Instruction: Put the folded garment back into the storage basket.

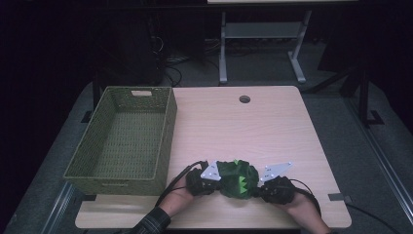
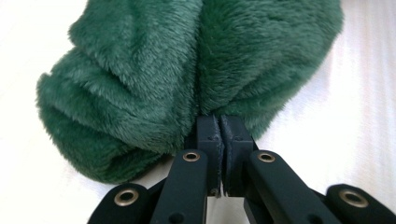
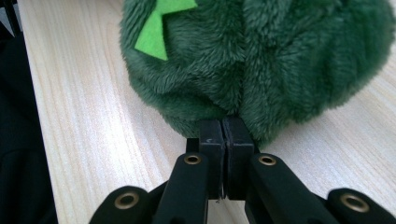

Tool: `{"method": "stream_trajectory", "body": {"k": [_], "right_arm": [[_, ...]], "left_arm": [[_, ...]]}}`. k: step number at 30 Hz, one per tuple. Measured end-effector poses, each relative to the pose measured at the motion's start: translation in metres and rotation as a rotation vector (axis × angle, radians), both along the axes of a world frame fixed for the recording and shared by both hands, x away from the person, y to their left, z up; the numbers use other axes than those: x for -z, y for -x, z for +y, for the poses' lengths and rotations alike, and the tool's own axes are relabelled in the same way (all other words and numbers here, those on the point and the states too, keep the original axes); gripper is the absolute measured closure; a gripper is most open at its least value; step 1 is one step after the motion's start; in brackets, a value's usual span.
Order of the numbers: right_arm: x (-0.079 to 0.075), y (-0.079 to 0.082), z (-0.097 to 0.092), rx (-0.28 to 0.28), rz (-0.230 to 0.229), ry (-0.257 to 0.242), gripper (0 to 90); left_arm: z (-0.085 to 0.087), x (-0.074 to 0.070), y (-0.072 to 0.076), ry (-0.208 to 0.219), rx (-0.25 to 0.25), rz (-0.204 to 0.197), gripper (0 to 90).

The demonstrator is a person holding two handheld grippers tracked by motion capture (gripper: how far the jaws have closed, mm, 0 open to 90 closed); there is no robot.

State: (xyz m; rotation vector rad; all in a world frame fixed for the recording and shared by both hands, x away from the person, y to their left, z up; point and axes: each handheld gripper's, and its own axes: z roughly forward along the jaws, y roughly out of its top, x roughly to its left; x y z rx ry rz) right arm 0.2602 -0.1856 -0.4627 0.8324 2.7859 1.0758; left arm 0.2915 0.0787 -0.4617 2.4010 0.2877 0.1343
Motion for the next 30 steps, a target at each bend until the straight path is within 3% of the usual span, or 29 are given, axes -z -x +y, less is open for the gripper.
{"method": "stream_trajectory", "body": {"k": [2,7,11,15,18,23,28,30], "right_arm": [[0.0,0.0,0.0,-0.001,0.0,-0.002,87.0],[-0.008,0.004,-0.007,0.005,-0.017,-0.036,72.7],[-0.017,0.011,-0.016,0.011,-0.033,-0.08,66.1],[-0.019,0.021,-0.026,0.03,-0.037,-0.093,63.1],[-0.024,0.024,-0.035,0.056,-0.057,-0.113,66.4],[-0.04,0.013,-0.038,0.086,-0.104,-0.135,76.0],[-0.053,-0.011,-0.031,0.105,-0.153,-0.128,84.5],[-0.056,-0.024,-0.028,0.113,-0.149,-0.127,87.2]], "left_arm": [[0.0,-0.001,-0.001,-0.006,0.006,-0.002,86.8],[0.005,-0.011,0.008,0.068,-0.019,0.029,72.5],[0.012,-0.019,0.017,0.086,-0.012,0.03,65.5],[0.018,-0.025,0.023,0.103,-0.013,0.045,62.9],[0.022,-0.031,0.026,0.117,-0.02,0.05,60.3],[0.024,-0.042,0.027,0.143,-0.032,0.033,67.3],[0.017,-0.05,0.02,0.156,-0.036,0.057,84.1],[0.014,-0.052,0.019,0.159,-0.03,0.077,88.7]]}}
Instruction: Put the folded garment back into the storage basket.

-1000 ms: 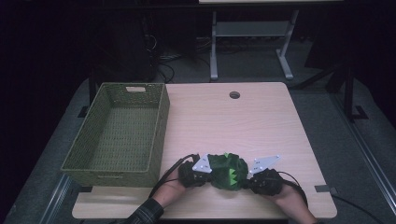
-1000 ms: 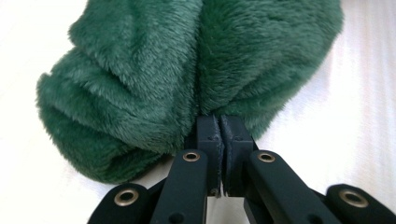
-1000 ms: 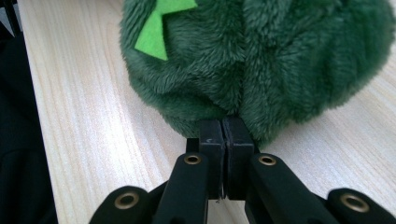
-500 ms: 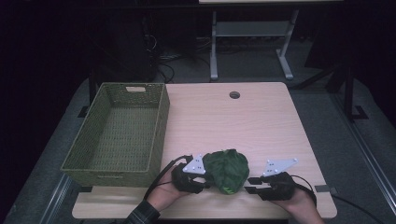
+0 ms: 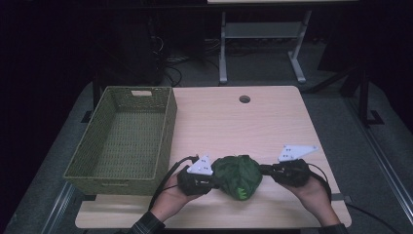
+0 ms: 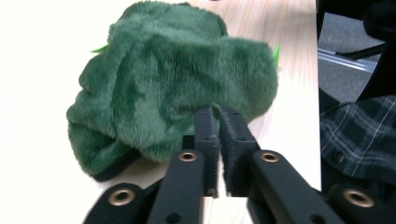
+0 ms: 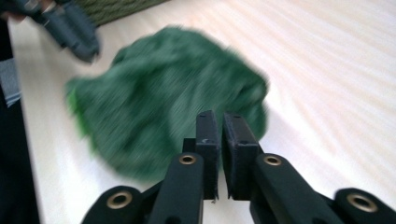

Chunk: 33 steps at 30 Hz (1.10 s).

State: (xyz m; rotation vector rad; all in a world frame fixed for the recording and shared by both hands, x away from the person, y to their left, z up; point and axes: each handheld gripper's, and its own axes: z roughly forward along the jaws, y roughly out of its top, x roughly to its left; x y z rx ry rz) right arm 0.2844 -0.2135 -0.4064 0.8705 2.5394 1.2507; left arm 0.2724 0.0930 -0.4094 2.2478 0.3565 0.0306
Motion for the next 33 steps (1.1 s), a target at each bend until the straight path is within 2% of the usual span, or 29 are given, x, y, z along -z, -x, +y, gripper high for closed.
{"method": "stream_trajectory", "body": {"k": [4,9,15,22,25,28,33], "right_arm": [[-0.004,-0.026,0.008,0.004,-0.005,0.014,89.7],[-0.004,-0.053,0.024,0.004,0.024,0.028,89.8],[0.008,-0.082,0.047,-0.037,0.072,0.065,89.8],[0.02,-0.094,0.061,-0.066,0.124,0.084,89.9],[0.025,-0.095,0.062,-0.087,0.152,0.092,90.0],[0.027,-0.095,0.061,-0.107,0.173,0.093,90.0],[0.027,-0.093,0.055,-0.12,0.189,0.091,90.0]], "left_arm": [[-0.008,0.0,0.004,0.003,0.018,0.019,89.7],[-0.018,0.006,0.007,-0.013,0.056,0.056,89.7],[-0.035,0.02,0.017,-0.039,0.12,0.087,89.7],[-0.05,0.032,0.018,-0.035,0.136,0.114,89.6],[-0.055,0.041,0.014,-0.066,0.137,0.11,89.7],[-0.054,0.046,0.009,-0.089,0.116,0.11,89.6],[-0.048,0.047,0.002,-0.092,0.075,0.104,89.7]]}}
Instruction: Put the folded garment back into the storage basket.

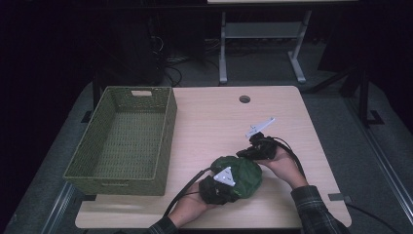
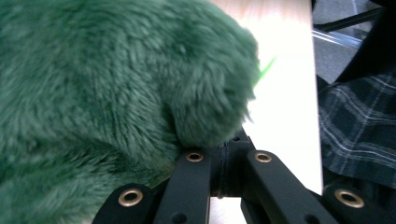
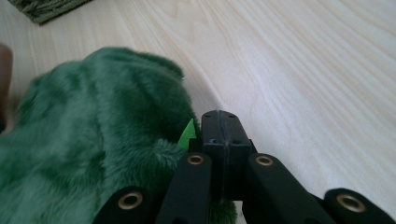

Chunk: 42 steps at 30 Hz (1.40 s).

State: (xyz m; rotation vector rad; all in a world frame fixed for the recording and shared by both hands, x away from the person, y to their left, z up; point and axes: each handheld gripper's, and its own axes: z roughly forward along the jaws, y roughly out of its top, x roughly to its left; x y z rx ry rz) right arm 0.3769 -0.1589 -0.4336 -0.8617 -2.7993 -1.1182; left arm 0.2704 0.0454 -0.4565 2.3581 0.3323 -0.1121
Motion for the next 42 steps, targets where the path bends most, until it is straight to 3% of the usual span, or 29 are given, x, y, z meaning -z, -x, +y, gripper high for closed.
{"method": "stream_trajectory", "body": {"k": [7,21,29,34,37,42], "right_arm": [[0.008,0.006,-0.014,0.0,0.007,0.018,90.0],[0.015,0.036,-0.032,0.018,0.019,0.009,89.9],[0.017,0.047,-0.034,0.022,0.015,0.021,89.9],[0.016,0.054,-0.04,0.093,-0.031,0.019,81.9],[0.012,0.06,-0.051,0.159,-0.09,0.017,74.9],[0.02,0.069,-0.071,0.265,-0.123,0.034,56.4]], "left_arm": [[0.01,-0.001,-0.008,-0.021,-0.038,-0.019,89.7],[0.034,-0.004,-0.029,-0.052,-0.105,-0.039,89.7],[0.036,-0.004,-0.033,-0.061,-0.099,-0.062,89.6],[0.04,-0.007,-0.032,-0.065,-0.095,-0.074,86.0],[0.043,-0.008,-0.032,-0.06,-0.102,-0.072,83.1],[0.052,-0.01,-0.032,-0.069,-0.109,-0.076,77.7]]}}
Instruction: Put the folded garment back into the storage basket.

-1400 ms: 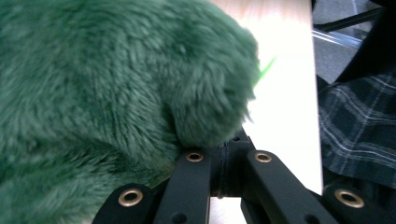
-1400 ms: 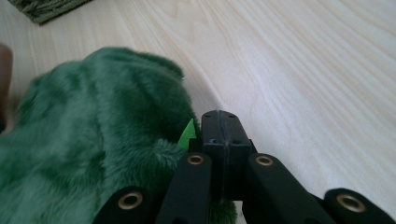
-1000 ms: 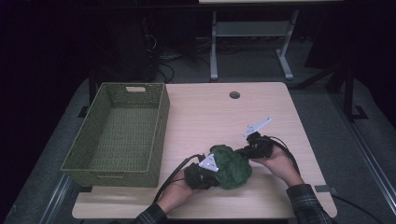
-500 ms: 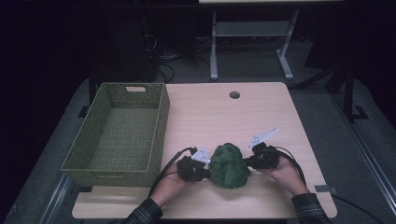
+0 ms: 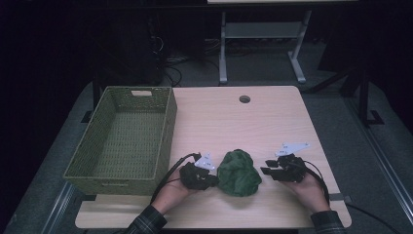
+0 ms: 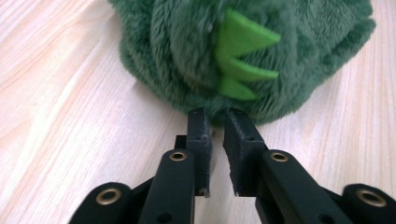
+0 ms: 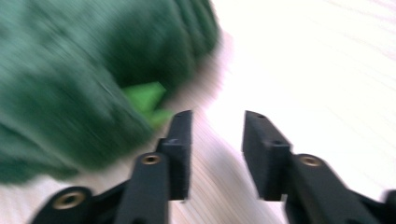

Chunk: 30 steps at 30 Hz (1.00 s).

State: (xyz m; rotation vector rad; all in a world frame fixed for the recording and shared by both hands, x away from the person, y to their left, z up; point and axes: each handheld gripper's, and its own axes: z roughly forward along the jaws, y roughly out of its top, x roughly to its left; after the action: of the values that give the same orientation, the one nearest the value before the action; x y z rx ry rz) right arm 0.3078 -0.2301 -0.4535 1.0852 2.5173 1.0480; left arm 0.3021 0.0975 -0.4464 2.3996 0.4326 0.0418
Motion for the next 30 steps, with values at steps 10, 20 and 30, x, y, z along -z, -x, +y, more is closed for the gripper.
{"method": "stream_trajectory", "body": {"k": [10,20,30], "right_arm": [[0.022,0.019,-0.043,0.171,-0.029,0.036,17.8],[0.03,0.017,-0.051,0.214,-0.061,0.023,3.0],[0.03,0.017,-0.051,0.22,-0.06,0.025,3.2]], "left_arm": [[0.0,-0.005,0.004,0.006,-0.014,-0.012,43.8],[-0.011,-0.015,0.007,0.002,0.026,-0.045,17.5],[-0.025,-0.032,0.001,-0.017,0.078,-0.088,13.5]]}}
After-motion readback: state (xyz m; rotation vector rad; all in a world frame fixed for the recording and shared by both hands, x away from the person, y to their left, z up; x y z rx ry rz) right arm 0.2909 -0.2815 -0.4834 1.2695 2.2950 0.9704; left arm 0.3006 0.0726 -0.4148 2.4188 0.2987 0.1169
